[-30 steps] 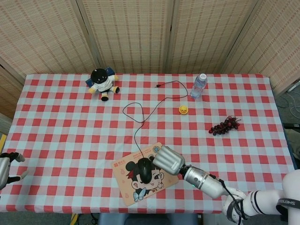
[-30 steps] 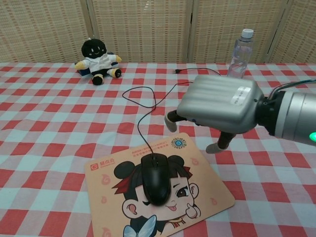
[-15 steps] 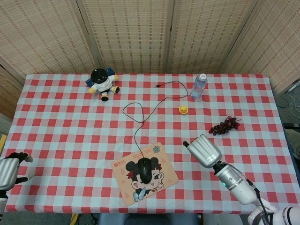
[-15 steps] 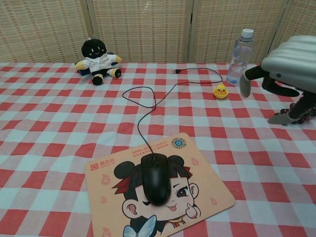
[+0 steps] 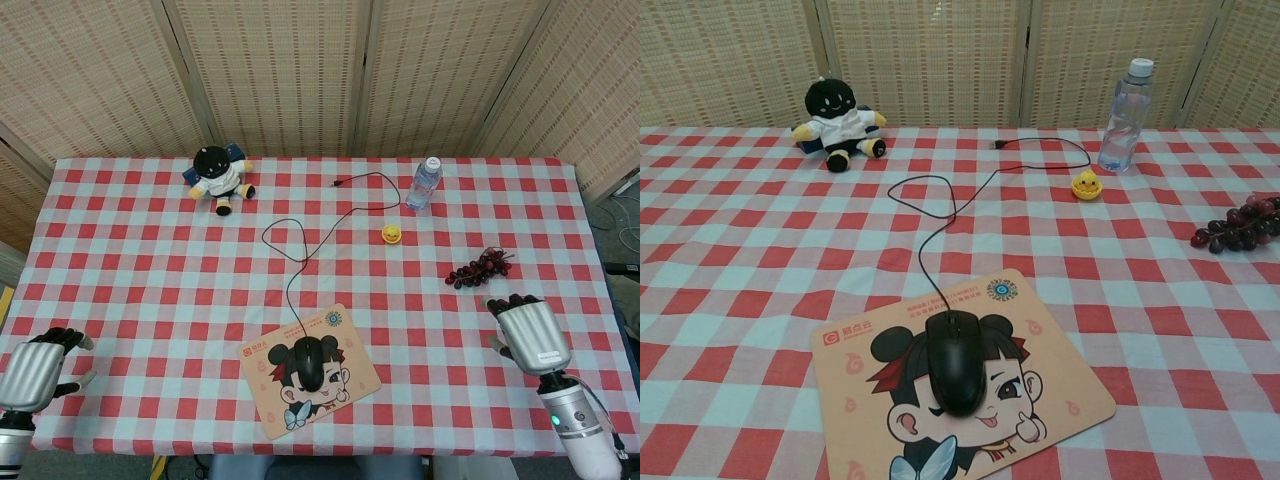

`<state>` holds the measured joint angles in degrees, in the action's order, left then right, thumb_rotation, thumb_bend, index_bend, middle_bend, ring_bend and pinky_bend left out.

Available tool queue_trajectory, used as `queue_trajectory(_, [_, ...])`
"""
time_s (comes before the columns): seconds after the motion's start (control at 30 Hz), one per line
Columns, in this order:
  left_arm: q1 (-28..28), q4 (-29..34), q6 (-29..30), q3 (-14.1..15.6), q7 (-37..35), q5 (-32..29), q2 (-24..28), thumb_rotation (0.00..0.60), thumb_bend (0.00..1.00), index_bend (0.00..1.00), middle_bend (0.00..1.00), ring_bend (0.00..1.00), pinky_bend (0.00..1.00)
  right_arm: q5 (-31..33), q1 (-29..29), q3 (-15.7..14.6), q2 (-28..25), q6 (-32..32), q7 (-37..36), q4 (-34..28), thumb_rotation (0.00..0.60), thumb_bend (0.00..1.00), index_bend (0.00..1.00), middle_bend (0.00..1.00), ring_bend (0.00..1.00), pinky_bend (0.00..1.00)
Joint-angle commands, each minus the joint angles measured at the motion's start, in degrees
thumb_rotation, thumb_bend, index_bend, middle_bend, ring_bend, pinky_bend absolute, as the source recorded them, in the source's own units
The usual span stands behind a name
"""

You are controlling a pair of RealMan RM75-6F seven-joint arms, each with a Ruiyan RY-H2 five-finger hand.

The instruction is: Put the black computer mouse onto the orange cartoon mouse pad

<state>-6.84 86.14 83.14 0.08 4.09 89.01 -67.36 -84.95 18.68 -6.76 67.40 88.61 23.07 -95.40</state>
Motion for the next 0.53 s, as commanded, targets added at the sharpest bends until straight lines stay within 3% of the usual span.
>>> queue_trajectory(0.03, [0.1,0.5,0.4,0.3,0.2,0.5,0.0,0.600,0.17,0.61,0.48,0.38,0.55,0.1,-3.3,0.8,0.5,3.2,-3.7,3.0,0.600,0.00,0.41,0.65,0.53,0.63])
queue_trajectory(0.3, [0.7,2.3,2.1,1.1,1.8,2.7,0.4,0.600,0.17,0.61,0.48,0.38,0.55,0.7,-8.6,3.8,0.3,8.2,-14.2,8.5,0.600,0.00,0.41,0.65,0.53,0.62])
queue_trajectory(0.53, [0.4,2.2,1.1,0.6,1.7,1.5,0.3,0.600,0.17,0.61,0.48,0.39,0.55,0.1,-10.7,5.7,-1.8,9.4,-19.2,9.3,0.600,0.00,0.41,0.64,0.53,0.62])
